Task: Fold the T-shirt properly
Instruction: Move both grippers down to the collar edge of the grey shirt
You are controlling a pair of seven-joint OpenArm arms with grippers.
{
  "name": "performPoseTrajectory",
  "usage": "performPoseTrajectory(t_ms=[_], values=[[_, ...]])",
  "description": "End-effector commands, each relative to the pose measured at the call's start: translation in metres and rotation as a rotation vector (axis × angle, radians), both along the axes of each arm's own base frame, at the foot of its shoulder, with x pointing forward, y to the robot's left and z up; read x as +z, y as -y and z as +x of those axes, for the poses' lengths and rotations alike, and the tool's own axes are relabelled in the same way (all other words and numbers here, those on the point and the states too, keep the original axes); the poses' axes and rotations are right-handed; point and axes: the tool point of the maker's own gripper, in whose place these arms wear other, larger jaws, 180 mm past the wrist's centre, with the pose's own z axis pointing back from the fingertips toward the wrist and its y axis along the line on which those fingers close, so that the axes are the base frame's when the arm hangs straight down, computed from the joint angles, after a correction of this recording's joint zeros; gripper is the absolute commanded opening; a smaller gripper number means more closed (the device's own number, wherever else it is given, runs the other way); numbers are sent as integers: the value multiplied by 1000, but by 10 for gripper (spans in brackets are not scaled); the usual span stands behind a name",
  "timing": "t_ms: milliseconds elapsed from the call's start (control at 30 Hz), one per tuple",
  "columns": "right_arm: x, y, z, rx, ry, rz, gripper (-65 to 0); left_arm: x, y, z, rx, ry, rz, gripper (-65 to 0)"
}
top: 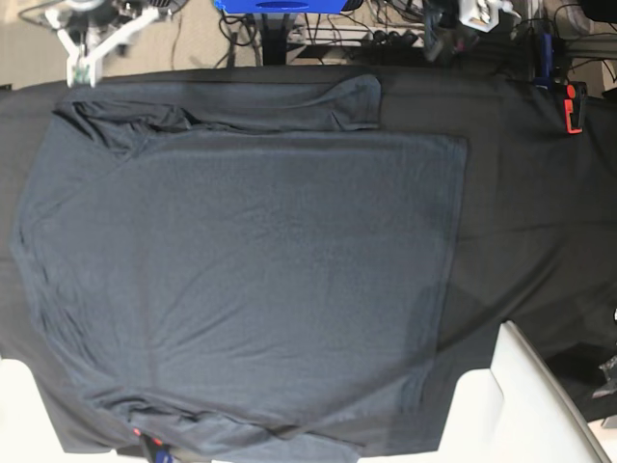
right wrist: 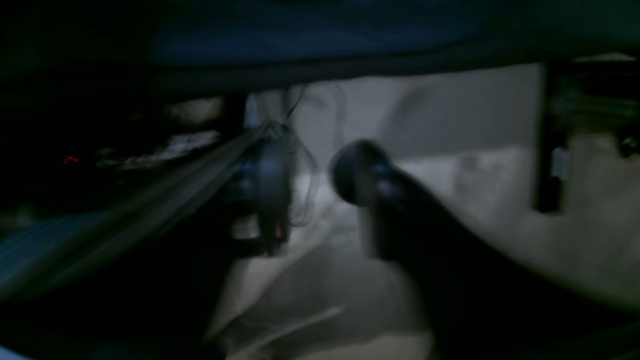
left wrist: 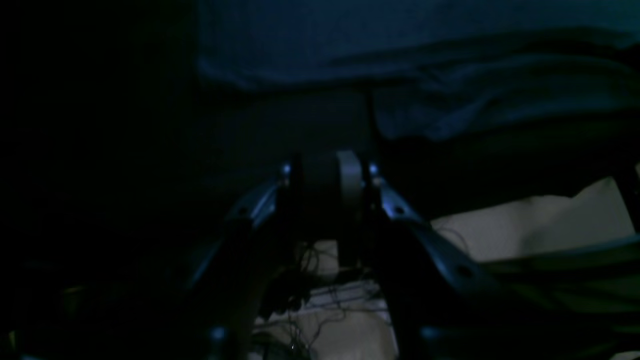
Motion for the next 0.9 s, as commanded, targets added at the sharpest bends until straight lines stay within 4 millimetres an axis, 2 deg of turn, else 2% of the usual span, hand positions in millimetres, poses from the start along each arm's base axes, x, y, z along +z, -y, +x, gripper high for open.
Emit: performPoseTrajectory(t_ms=[0,33,67,133,167,233,367,467,533,667,867], values=[[8,-1,10,13,40,12,-207,8,3,0,-2,25,-15,-520],[8,-8,14,40,50,42,-135,9,3,1,1,29,-16,-520],[10,-14,18,64,64,63,-108,11,4,6,0,41,-18,-518],[13,-28,23,115,94,124,-122,10,4,11,1,54,-17,-508],[15,-35,26,135,109,155,-134,9,4,12,3,51,-17,-484],[21,-43,36,154,145,200,-146,2,4,11,1,1,-9,-406],[23,-46,43,164,161,213,-144,-11,17,20,-23,-51,-23,-216],[25,-46,51,165,181,212,-143,-16,29,25,-31,-55,-61,-130],[26,-46,55,168,192,212,-143,-20,28,32,14,-62,-114,-109],[29,-46,62,171,210,209,-143,-34,22,40,93,-100,-211,-107],[31,-45,69,174,225,205,-143,-42,50,52,50,-126,-302,-109]])
